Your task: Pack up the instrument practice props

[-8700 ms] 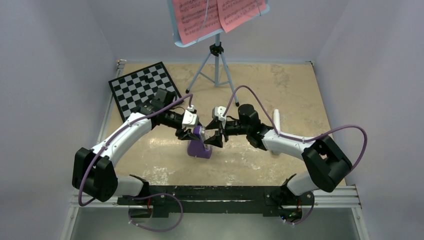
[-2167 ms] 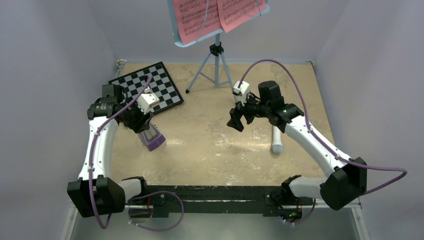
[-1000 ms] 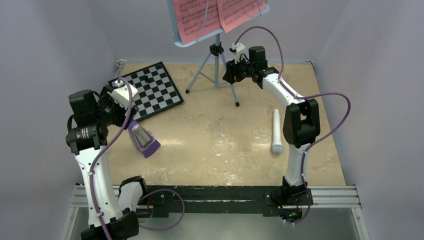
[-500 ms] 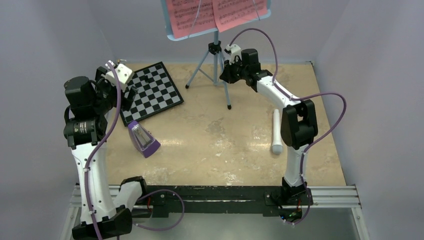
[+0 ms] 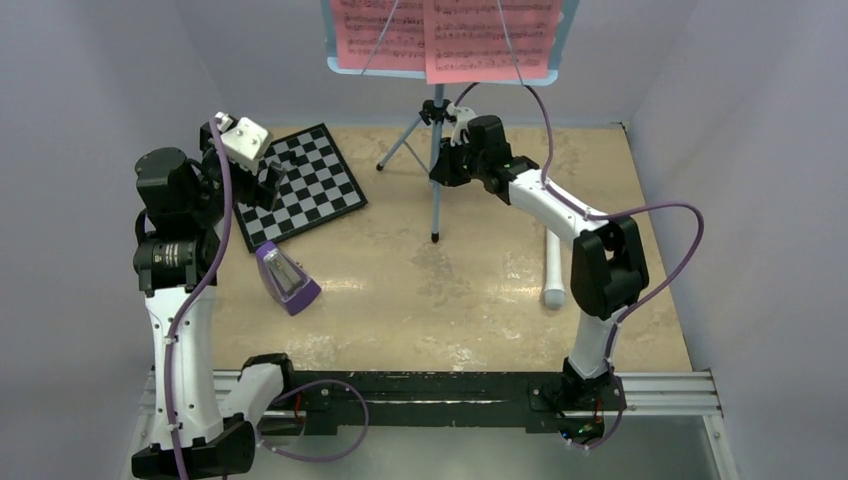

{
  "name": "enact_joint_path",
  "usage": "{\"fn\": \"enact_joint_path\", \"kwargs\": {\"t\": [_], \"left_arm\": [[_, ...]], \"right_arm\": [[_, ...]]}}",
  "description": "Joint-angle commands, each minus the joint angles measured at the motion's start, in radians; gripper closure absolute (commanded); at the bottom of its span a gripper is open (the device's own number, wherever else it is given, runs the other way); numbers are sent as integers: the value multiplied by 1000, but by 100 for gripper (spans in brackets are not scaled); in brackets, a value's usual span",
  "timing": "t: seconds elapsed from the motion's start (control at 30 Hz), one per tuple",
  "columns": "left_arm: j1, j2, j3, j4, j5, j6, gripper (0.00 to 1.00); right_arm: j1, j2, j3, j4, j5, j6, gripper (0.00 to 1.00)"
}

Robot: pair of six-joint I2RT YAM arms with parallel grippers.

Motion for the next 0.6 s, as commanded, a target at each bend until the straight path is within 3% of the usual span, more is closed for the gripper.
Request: {"fn": "enact_joint_path", "kwargs": {"t": [0.0, 0.3, 0.37, 0.57], "left_arm": [[-29, 5, 10, 123, -6, -95, 21], [-81, 66, 55, 226, -9, -124, 21], [-82, 87, 102, 226, 31, -129, 21], [-94, 105, 196, 300, 168, -142, 15]], "right_arm": [[21, -69, -61, -138, -40, 194, 100], [38, -111, -147, -137, -38, 189, 100], [37, -109, -157, -134, -50, 181, 85], [26, -147, -158, -159, -107, 61, 14]]}}
